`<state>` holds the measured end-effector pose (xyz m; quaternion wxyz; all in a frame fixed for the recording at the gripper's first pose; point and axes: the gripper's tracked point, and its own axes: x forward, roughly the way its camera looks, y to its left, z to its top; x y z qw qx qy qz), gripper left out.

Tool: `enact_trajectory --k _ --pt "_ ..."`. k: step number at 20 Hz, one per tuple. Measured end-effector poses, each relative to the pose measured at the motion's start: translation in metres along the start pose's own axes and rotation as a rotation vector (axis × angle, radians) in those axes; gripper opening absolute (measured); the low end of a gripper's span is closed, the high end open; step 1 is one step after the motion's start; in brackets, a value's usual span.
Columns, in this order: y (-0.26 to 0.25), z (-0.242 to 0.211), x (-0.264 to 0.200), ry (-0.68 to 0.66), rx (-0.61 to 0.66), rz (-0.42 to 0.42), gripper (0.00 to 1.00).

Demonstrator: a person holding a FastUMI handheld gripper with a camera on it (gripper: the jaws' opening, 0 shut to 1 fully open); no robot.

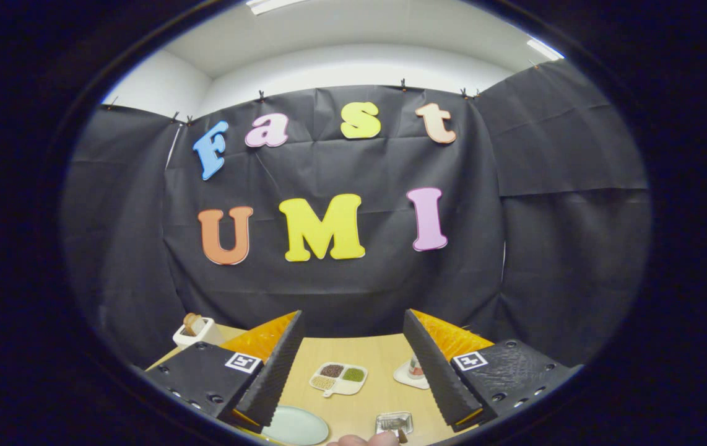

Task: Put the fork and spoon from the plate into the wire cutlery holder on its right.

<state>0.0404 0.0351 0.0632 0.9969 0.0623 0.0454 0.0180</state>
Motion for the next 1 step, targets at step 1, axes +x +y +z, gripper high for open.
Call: enact_trajectory --k 1 --pt "0.0025 0.004 -0.0023 -0.014 -0.005 -0.003 0.96"
